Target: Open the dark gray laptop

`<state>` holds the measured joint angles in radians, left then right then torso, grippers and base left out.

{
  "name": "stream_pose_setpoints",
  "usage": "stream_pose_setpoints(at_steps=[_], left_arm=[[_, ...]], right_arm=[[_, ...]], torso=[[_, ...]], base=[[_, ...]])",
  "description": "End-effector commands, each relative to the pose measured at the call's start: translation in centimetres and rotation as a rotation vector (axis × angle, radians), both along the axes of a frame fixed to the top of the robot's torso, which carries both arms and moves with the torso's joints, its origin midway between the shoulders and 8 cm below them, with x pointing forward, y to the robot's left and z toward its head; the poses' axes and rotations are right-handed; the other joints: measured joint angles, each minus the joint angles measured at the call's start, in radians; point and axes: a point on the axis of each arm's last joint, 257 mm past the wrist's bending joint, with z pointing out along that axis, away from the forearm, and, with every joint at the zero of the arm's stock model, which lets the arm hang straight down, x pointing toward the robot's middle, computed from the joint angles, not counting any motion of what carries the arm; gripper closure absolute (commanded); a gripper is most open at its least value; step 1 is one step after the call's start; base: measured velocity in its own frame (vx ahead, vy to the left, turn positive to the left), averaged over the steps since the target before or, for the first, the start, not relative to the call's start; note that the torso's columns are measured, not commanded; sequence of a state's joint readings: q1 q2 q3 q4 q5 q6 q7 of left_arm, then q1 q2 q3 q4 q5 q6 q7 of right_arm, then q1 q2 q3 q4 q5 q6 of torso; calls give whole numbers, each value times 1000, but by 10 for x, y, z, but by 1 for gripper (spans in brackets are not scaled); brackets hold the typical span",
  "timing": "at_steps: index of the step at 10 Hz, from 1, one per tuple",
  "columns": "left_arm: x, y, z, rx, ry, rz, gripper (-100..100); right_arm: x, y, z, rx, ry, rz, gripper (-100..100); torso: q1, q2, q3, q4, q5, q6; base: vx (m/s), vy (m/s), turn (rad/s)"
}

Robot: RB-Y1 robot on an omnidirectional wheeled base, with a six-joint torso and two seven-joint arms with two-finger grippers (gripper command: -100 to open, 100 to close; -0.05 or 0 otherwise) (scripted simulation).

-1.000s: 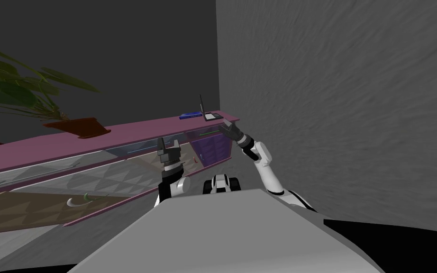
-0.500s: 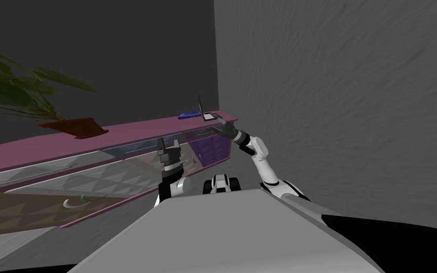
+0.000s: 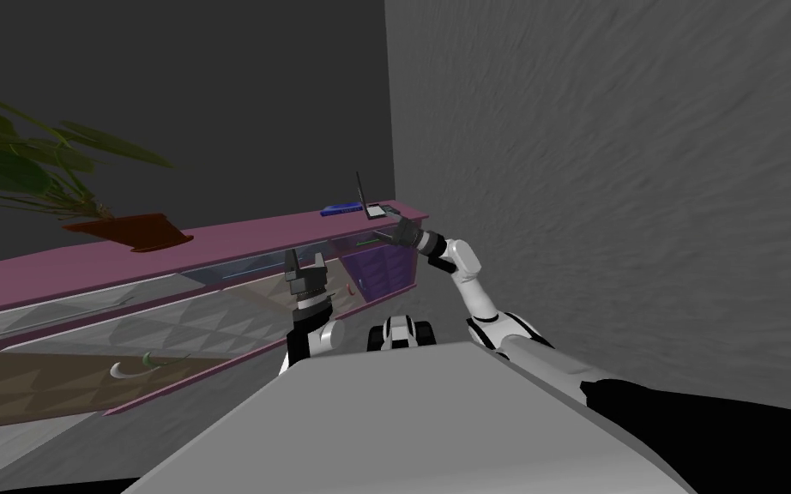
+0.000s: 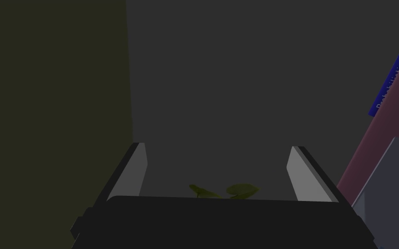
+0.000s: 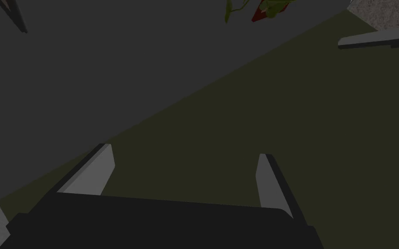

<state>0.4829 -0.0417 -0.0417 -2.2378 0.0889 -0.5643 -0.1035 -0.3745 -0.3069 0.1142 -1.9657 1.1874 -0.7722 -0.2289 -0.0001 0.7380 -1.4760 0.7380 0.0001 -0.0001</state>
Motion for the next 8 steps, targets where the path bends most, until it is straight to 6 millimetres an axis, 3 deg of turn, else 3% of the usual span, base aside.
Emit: stream_pose_setpoints(at_steps=[1, 5, 8], left_arm=[[0, 0, 0, 0, 0, 0, 0], [0, 0, 0, 0, 0, 0, 0], [0, 0, 0, 0, 0, 0, 0]], right_arm=[[6, 10, -2, -69, -53, -27, -100], [19, 36, -5, -205, -135, -38, -100], [26, 39, -6, -251, -178, -79, -100]], torso=[[0, 0, 0, 0, 0, 0], [0, 0, 0, 0, 0, 0], [0, 0, 0, 0, 0, 0]], base=[[-2, -11, 2], [1, -12, -4], [3, -5, 1]])
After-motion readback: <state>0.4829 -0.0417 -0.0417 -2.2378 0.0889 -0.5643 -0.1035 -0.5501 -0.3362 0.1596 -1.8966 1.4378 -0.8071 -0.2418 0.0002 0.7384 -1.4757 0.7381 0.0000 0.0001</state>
